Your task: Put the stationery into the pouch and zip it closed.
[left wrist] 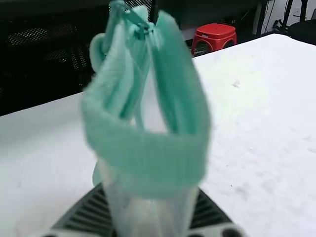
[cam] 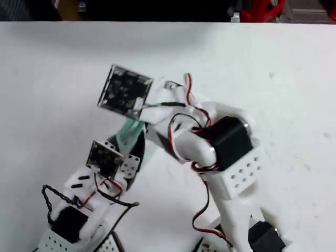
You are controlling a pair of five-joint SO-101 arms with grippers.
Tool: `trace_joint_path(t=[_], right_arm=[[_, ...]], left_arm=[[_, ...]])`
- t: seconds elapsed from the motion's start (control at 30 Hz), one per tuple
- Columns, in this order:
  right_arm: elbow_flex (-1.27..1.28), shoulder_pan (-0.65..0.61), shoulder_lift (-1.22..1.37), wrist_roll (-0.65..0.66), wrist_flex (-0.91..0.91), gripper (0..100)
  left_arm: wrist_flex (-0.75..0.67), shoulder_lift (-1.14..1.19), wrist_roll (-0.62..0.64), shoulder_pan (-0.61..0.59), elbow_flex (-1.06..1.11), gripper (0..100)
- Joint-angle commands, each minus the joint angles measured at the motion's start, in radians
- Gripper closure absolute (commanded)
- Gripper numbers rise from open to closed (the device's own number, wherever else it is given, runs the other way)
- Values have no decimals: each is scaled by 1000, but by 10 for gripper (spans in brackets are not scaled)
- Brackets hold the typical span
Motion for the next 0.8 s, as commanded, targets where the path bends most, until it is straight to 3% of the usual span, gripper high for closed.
trace_joint_path(t=[0.0,0.23,0.77], right_arm=[[49,16,-12,32,-68,793],[86,31,45,32,-194,841],[63,18,-61,9,-179,842]], left_arm=[[-2,-7,-9,10,-48,980],[-2,-7,-9,10,-46,980],[-6,-7,-11,13,-37,980]])
